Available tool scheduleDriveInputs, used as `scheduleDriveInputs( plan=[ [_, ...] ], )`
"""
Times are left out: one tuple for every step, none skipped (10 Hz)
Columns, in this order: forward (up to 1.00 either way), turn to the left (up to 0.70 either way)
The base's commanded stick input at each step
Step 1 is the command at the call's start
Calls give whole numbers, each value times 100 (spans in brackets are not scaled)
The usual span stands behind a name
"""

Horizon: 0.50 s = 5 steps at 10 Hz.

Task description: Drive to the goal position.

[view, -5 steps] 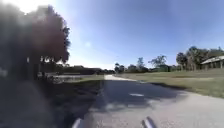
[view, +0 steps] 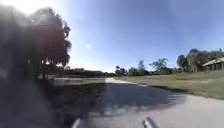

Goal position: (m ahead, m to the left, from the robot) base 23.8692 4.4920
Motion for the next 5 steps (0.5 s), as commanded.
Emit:
scheduleDriveInputs(
  plan=[
    [70,0],
    [70,0],
    [70,0],
    [70,0],
    [70,0]
  ],
)
